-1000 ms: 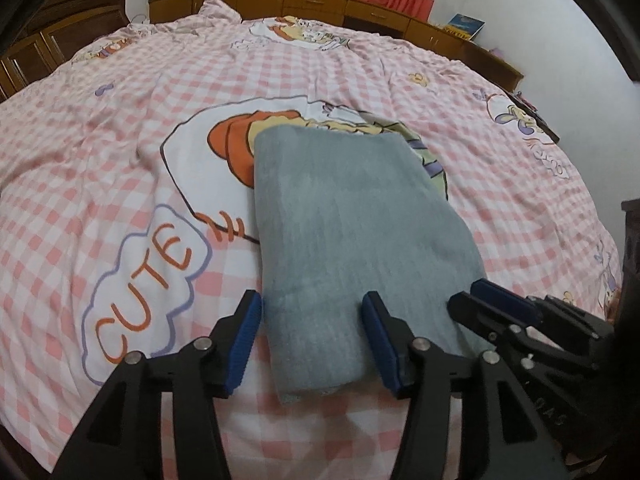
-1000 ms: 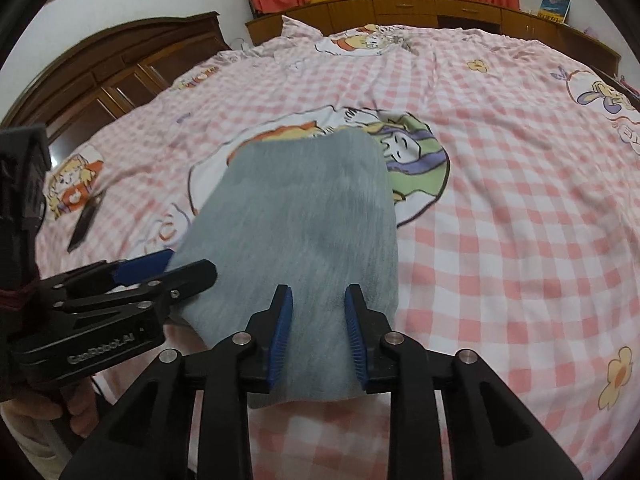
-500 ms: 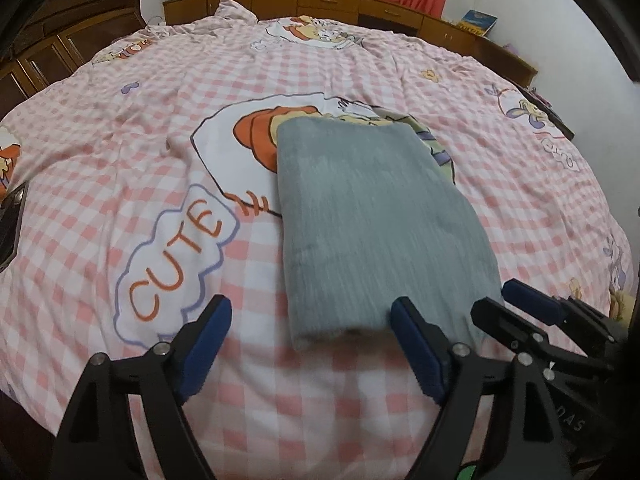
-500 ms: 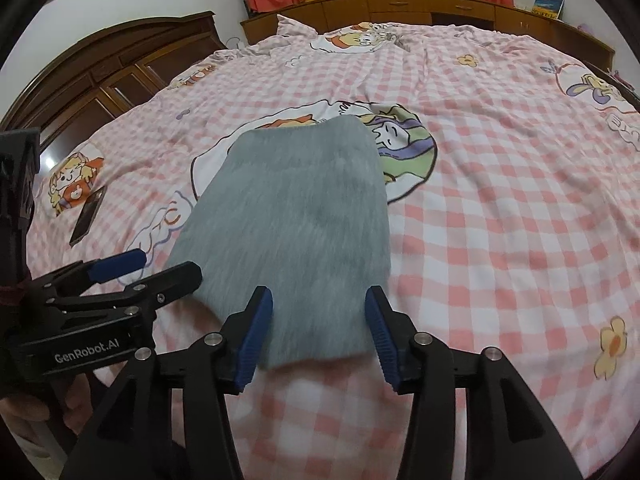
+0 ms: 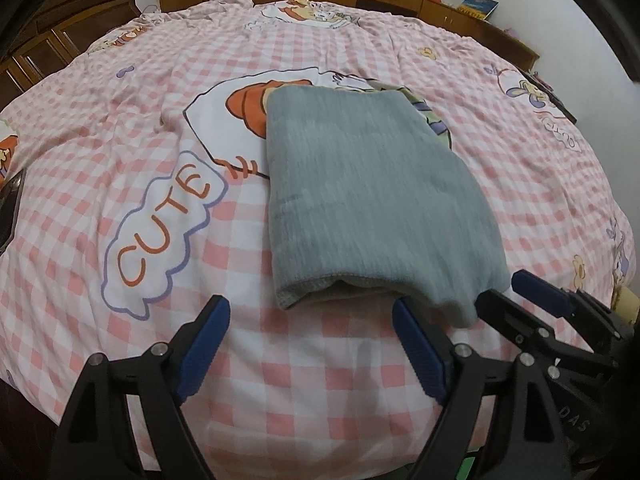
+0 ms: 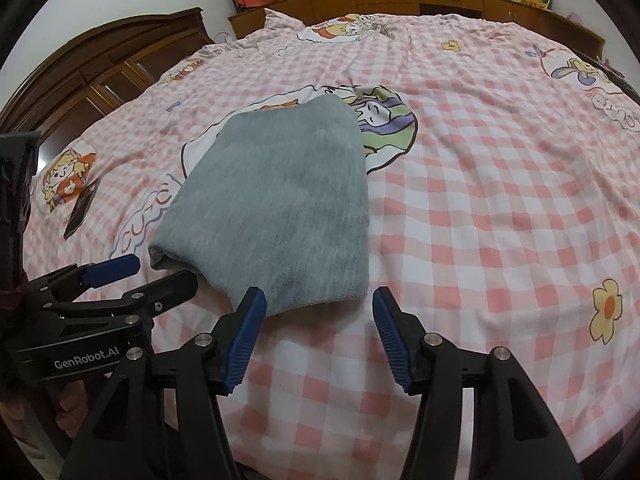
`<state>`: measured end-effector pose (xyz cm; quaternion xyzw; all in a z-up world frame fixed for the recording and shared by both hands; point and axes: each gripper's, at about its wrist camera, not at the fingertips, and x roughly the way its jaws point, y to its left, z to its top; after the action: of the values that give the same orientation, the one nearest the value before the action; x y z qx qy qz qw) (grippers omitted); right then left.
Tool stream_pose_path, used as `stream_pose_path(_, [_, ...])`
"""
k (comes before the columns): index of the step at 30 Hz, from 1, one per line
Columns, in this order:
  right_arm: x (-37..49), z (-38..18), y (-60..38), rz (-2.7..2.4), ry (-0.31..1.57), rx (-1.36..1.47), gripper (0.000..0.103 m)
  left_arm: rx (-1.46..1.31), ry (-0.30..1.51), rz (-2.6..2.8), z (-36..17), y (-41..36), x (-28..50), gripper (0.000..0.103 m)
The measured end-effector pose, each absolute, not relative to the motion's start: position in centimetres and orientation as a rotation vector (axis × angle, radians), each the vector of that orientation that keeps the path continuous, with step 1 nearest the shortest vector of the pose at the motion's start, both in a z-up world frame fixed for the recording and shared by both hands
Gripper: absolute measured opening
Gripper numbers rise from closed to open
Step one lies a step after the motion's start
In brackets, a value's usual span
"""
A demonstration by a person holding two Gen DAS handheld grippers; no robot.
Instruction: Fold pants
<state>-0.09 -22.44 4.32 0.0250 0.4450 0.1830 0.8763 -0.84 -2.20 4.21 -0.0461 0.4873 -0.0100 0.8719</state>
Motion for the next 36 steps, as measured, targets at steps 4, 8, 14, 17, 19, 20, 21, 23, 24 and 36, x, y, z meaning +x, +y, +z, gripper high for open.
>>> stream_pose_path(4, [-0.14, 4.36, -22.47, 0.380, 0.927, 0.052, 0.057, -0.097, 1.019, -0.023, 4.21, -2.21, -0.86, 0.086])
stream_pose_path(8, [-0.20, 4.28, -22.51, 0.376, 0.933, 0.061, 0.057, -0.103, 1.014, -0.033, 4.23, -2.30, -1.01, 0.086])
stream_pose_path(14, [-0.23, 4.14, -22.41, 0.373, 0.940, 0.061, 0.057, -0.108, 1.013, -0.038, 4.21, -2.47, -1.18, 0.086])
stream_pose_path(17, [-0.25, 4.13, -22.42, 0.374, 0.938, 0.060, 0.057, -0.114, 1.014, -0.038, 4.19, -2.39, -1.21, 0.086])
stream_pose_path(19, [-0.23, 4.12, -22.43, 0.374, 0.938, 0.060, 0.057, -0.119, 1.015, -0.038, 4.20, -2.28, -1.21, 0.086])
stream_pose_path(20, [-0.22, 4.10, -22.44, 0.374, 0.938, 0.061, 0.057, -0.118, 1.015, -0.038, 4.20, -2.19, -1.20, 0.086])
stream_pose_path(21, [-0.22, 4.11, -22.44, 0.374, 0.939, 0.061, 0.057, -0.117, 1.015, -0.038, 4.19, -2.17, -1.18, 0.086])
stream_pose_path(23, [-0.22, 4.11, -22.43, 0.374, 0.939, 0.061, 0.057, -0.117, 1.016, -0.038, 4.19, -2.16, -1.17, 0.086])
stream_pose_path(24, [-0.23, 4.13, -22.44, 0.373, 0.939, 0.060, 0.057, -0.118, 1.017, -0.038, 4.18, -2.11, -1.16, 0.086])
stream_pose_path(36, [-0.22, 4.11, -22.41, 0.374, 0.939, 0.060, 0.057, -0.118, 1.019, -0.038, 4.09, -2.03, -1.16, 0.086])
